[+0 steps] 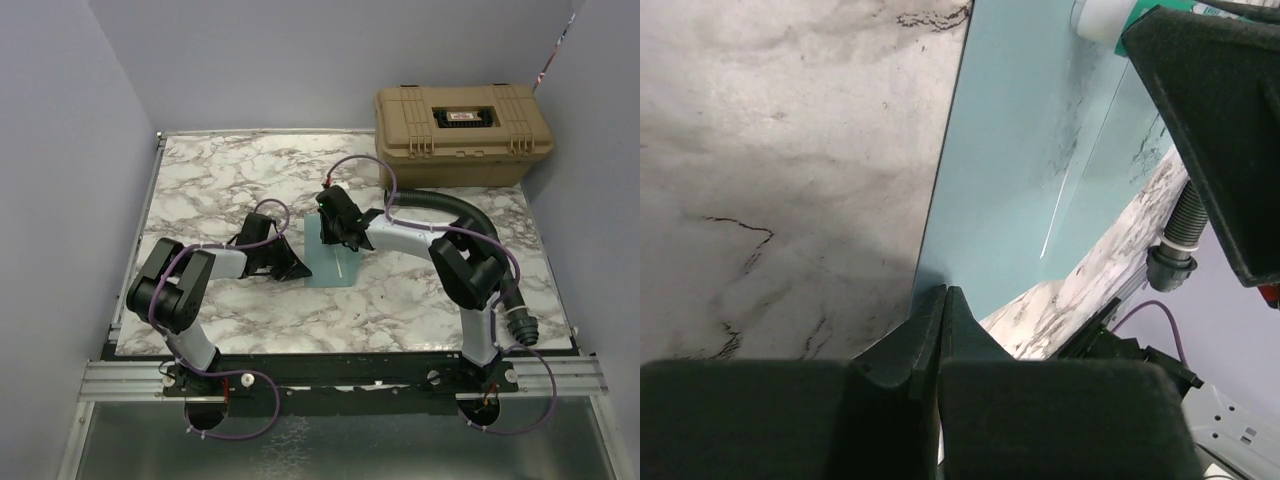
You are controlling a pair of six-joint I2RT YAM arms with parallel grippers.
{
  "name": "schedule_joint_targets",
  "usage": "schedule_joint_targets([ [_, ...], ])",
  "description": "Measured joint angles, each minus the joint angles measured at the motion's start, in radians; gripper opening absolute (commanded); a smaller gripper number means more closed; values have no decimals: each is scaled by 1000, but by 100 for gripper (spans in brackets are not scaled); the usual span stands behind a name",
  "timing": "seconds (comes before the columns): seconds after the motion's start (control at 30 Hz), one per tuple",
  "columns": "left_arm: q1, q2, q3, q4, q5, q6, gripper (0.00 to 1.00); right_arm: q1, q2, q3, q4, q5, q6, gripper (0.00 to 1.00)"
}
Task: Place the letter into the envelope and seal it
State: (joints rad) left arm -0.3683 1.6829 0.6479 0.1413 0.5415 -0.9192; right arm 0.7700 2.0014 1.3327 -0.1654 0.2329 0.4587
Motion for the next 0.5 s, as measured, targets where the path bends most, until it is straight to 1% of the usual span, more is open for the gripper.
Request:
schedule_joint_targets([
  [0.13, 2, 6, 11, -12, 8, 4, 0, -6, -6, -5, -12, 2, 11, 0],
  [0.3, 2, 14, 18, -19, 11, -5, 0, 3, -75, -91, -21, 5, 12, 1],
  [0.5, 2, 16, 19, -18, 11, -31, 0, 45, -119, -140, -43, 8, 13, 1],
])
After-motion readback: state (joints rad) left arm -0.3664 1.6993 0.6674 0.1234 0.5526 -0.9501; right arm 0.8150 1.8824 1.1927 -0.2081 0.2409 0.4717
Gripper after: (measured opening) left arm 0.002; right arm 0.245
